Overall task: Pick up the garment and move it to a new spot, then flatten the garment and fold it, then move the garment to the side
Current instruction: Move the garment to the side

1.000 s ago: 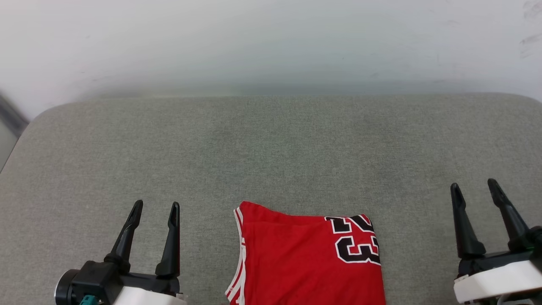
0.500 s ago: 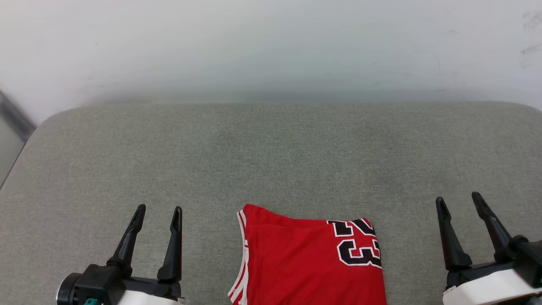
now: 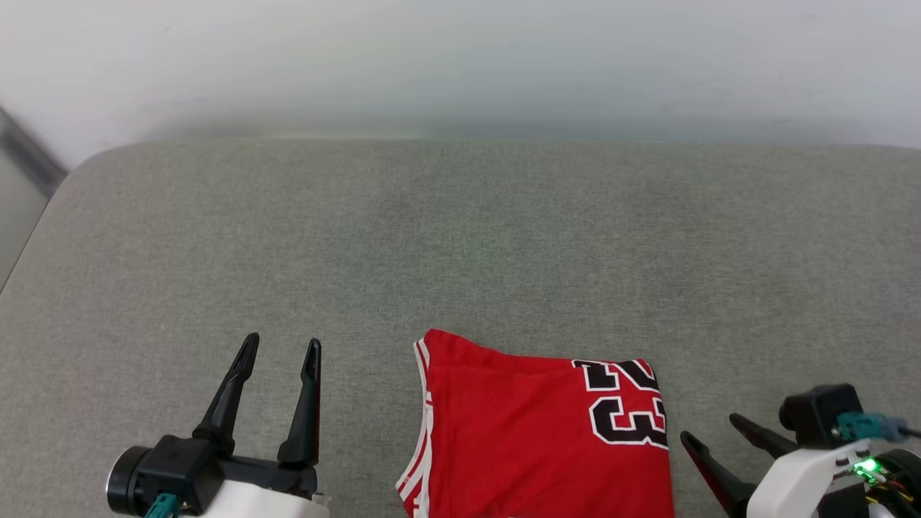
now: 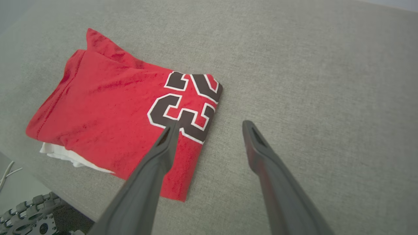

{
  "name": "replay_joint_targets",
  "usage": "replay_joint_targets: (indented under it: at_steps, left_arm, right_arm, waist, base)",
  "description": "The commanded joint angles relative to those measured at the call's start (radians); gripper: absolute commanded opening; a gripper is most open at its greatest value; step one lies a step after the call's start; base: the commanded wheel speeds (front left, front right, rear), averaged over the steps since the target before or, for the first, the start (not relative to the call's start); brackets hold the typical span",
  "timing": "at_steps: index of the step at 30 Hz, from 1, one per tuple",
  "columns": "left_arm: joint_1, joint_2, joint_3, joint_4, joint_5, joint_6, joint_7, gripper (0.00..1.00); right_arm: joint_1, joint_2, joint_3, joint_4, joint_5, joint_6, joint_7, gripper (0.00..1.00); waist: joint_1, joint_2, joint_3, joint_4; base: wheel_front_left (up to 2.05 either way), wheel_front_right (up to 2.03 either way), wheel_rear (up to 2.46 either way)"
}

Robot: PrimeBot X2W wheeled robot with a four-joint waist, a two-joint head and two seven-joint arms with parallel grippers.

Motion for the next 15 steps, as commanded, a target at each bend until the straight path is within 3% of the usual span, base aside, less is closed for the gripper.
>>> replay_joint_targets:
  at_steps: [1, 7, 11, 15]
  left_arm:
    - [-0.017, -0.001, -0.001, 0.001, -0.001, -0.002, -0.002, 1.0]
    - [-0.054, -0.006, -0.02, 0.002, 0.002, -0.001, -0.002, 1.0]
    - [-0.075, -0.012, -0.027, 0.007, 0.004, -0.002, -0.002, 1.0]
    - [-0.087, -0.016, -0.04, 0.015, 0.009, -0.002, -0.002, 1.0]
  right_arm:
    - [-0.014, 0.002, -0.009, -0.008, 0.01, 0.0, 0.039, 1.0]
    - [-0.068, 0.038, -0.046, -0.019, 0.024, 0.0, 0.321, 1.0]
    - [-0.111, 0.068, -0.046, 0.016, 0.01, 0.0, 0.425, 1.0]
    - [-0.153, 0.119, -0.064, 0.073, -0.009, 0.0, 0.454, 1.0]
  waist:
    - [0.0, 0.0, 0.014, 0.01]
    - [0.0, 0.0, 0.066, 0.05]
    - [0.0, 0.0, 0.1, 0.08]
    - [0.0, 0.0, 0.124, 0.111]
  base:
    - [0.0, 0.0, 0.0]
    - [0.0, 0.0, 0.0]
    - [0.0, 0.0, 0.0]
    - [0.0, 0.0, 0.0]
